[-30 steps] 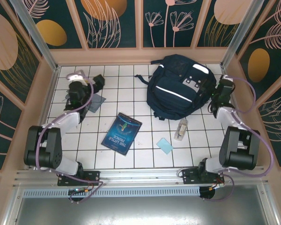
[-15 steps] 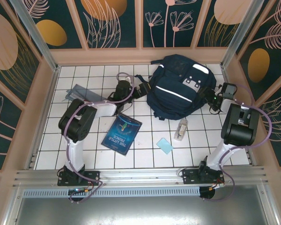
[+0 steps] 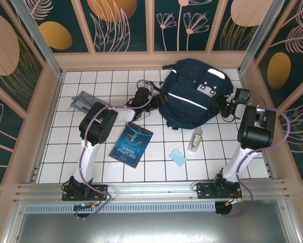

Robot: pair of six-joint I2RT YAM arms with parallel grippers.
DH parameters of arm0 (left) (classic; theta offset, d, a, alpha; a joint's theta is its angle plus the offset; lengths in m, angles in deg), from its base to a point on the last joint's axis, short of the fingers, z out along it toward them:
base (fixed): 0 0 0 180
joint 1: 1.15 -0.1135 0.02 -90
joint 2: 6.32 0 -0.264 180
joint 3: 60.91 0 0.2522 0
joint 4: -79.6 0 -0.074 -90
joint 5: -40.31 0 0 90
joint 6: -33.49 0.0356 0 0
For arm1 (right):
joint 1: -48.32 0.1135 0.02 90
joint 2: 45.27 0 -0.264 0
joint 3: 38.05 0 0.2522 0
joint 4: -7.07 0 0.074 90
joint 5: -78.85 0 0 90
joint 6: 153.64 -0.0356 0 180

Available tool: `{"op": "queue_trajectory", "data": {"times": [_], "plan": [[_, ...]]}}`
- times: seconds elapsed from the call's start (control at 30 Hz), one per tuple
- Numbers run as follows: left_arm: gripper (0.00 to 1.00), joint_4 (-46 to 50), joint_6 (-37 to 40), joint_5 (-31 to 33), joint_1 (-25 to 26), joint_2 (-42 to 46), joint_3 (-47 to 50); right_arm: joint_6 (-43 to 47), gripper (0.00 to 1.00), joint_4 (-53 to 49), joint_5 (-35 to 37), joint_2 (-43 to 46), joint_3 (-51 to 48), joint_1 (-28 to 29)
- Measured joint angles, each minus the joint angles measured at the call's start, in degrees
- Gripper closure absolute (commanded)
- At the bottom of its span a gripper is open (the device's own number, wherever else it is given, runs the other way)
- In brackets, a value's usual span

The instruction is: Pack the student bag

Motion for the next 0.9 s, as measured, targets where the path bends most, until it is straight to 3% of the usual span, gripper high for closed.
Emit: {"op": "queue_trajectory", "data": {"times": [0.07,0.13,0.23,0.47,0.57,0.73,0.9], "plan": [[0.88,0.5,0.2,-0.4,-0.2,-0.2,0.0,0.3,0.26,0.0,1.4,-0.4,1.0,1.9],[1.0,0.7,0.5,-0.8,-0.6,-0.2,0.1,0.2,0.27,0.0,2.2,-0.5,1.7,3.1],[1.0,-0.2,0.5,-1.0,-0.9,0.4,1.7,0.3,0.27,-0.8,2.7,-1.6,3.4,4.2],[0.99,-2.2,-0.2,-1.9,-0.7,11.5,17.5,1.9,0.27,-5.9,4.3,-8.7,15.8,11.2],[0.86,-2.1,-1.1,-1.9,0.4,15.6,22.3,2.2,0.23,-7.0,4.9,-11.3,20.3,14.4],[0.72,-2.2,-3.3,-4.6,4.7,17.3,23.4,2.3,0.14,-8.7,5.3,-17.4,31.4,16.5],[0.25,-2.3,-5.1,-11.2,9.7,16.3,18.2,3.5,0.12,-9.4,8.5,-19.0,36.5,17.7]]}}
